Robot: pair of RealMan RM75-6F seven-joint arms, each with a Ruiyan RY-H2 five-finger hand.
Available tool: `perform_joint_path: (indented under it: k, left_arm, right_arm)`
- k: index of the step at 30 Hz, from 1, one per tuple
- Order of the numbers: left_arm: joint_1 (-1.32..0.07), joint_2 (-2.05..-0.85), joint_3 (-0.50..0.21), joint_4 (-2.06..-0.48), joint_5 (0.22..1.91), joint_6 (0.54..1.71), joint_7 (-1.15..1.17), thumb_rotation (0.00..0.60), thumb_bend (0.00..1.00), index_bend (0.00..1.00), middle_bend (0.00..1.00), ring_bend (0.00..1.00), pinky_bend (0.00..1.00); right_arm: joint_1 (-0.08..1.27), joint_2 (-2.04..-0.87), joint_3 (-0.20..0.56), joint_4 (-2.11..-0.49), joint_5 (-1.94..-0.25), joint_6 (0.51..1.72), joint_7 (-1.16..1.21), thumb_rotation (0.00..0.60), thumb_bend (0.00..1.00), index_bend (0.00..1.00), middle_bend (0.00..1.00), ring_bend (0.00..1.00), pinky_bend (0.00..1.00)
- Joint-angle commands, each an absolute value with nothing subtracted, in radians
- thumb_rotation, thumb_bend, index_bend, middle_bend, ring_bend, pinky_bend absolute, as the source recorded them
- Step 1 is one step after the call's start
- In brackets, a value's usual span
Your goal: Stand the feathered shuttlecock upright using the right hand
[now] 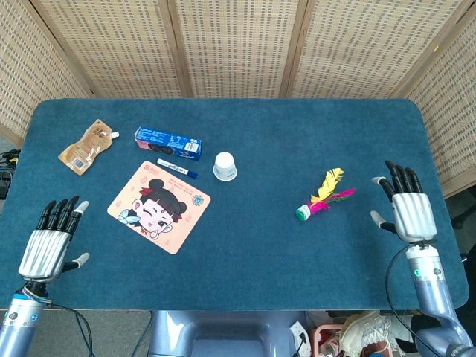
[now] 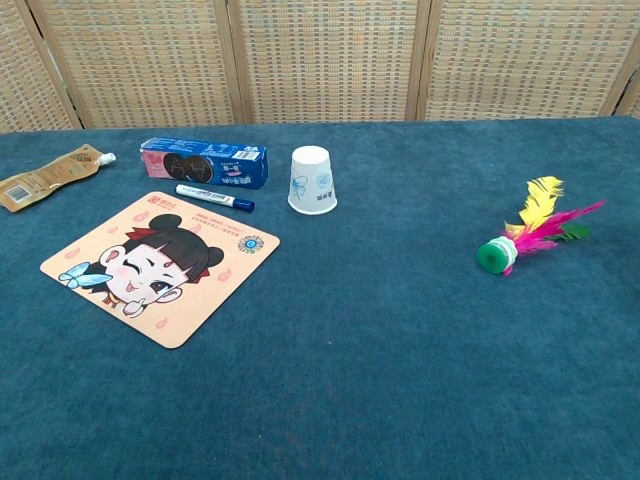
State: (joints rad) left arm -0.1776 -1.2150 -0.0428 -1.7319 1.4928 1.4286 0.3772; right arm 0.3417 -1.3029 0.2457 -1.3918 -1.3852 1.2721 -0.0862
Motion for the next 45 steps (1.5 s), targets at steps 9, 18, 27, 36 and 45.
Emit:
perform_joint_path:
  k: [9,18,27,36,45]
  left_arm:
    - [-0.181,-1.219,-0.046,-1.725,1.491,1.43,0.378,0.6,0.13,0.0,0.0,0.0,0.0]
    - [-0.184,-1.221,-0.048,-1.718,1.479,1.423,0.375,0.6,0.13,0.0,0.0,0.0,0.0]
    - [-0.185,-1.225,-0.047,-1.716,1.477,1.422,0.379,0.6,0.13,0.0,0.0,0.0,0.0]
    - [-0.185,-1.226,-0.046,-1.712,1.47,1.419,0.38,0.6,0.13,0.0,0.0,0.0,0.0]
    - [-0.187,-1.229,-0.047,-1.709,1.464,1.416,0.383,0.6,0.13,0.0,0.0,0.0,0.0]
  right_arm:
    - [0.488,-1.483,0.279,-1.129,-1.263,1.079,-0.076,0.6,0.23,0.31,0.05,0.0,0.07]
    - [0.521,-1.568,0.252,-0.992,-1.224,0.997,-0.051,0.6,0.23,0.31,0.05,0.0,0.07]
    - [0.55,-1.622,0.248,-0.898,-1.227,0.98,-0.014,0.6,0.23,0.31,0.05,0.0,0.07]
    - [0.562,-1.657,0.24,-0.829,-1.219,0.943,0.012,0.6,0.23,0.31,0.05,0.0,0.07]
    - [0.584,-1.687,0.235,-0.772,-1.225,0.915,0.036,0.6,0.23,0.34,0.06,0.0,0.07]
